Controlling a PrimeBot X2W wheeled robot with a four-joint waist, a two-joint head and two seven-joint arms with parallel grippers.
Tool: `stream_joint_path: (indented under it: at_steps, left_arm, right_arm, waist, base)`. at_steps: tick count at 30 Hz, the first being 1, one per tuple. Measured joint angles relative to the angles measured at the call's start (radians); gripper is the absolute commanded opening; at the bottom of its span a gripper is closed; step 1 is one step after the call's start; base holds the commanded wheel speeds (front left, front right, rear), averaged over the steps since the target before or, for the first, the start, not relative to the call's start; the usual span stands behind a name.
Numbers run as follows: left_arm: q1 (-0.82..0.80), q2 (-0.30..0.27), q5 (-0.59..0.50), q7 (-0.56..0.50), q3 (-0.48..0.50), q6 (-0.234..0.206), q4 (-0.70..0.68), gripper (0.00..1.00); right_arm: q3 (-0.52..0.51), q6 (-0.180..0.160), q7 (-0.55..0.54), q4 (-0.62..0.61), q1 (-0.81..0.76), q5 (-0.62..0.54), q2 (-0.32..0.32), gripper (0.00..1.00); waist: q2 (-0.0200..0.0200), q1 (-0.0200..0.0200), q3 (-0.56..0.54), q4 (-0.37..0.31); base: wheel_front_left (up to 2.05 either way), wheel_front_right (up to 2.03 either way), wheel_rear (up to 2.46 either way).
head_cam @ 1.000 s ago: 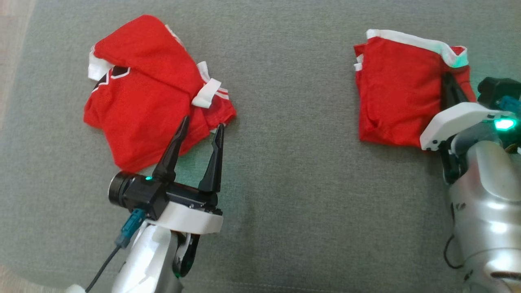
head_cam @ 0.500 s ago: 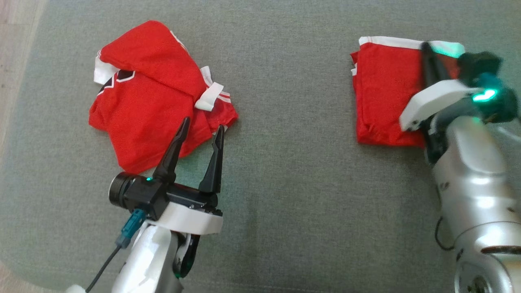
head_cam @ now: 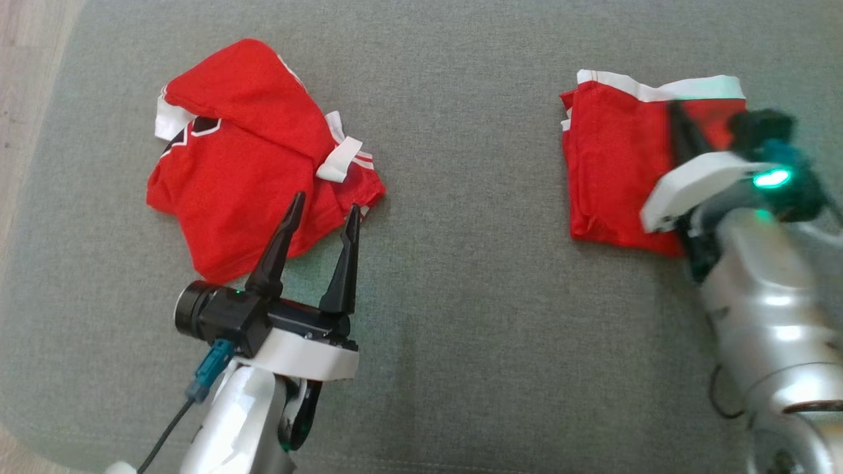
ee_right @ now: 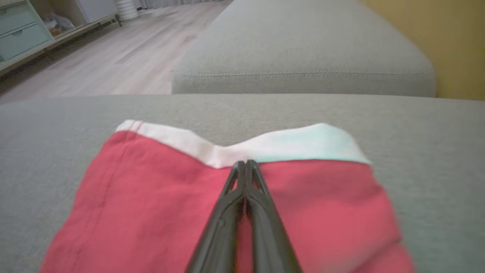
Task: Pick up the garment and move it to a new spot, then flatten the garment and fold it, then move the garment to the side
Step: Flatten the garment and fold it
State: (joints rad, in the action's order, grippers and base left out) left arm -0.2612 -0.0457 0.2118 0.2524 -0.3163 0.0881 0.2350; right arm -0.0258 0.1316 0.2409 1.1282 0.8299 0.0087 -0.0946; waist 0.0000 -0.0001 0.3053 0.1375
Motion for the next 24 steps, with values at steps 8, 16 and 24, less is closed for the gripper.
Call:
stream_joint_path:
  at_steps: [8, 16, 24]
  left_arm:
    - [0.001, 0.000, 0.000, 0.000, -0.002, 0.000, -0.007, 1.00]
    - [0.000, 0.000, 0.000, 0.000, -0.002, 0.001, -0.007, 1.00]
    - [0.001, 0.000, -0.011, 0.000, 0.029, 0.002, -0.001, 1.00]
  right_arm:
    - [-0.111, 0.000, 0.007, -0.022, -0.002, -0.030, -0.058, 0.00]
    - [-0.144, 0.000, -0.014, 0.030, 0.012, -0.083, -0.056, 0.00]
    - [-0.134, 0.000, 0.007, -0.119, 0.008, -0.073, -0.010, 0.00]
  waist:
    - [0.0000, 0.0000, 0.006, 0.005]
    - [0.0000, 0.0001, 0.025, 0.016]
    - [0.0000, 0.0000, 0.000, -0.018]
  base:
    - [0.00, 0.00, 0.00]
    - [0.00, 0.00, 0.00]
    - [0.00, 0.00, 0.00]
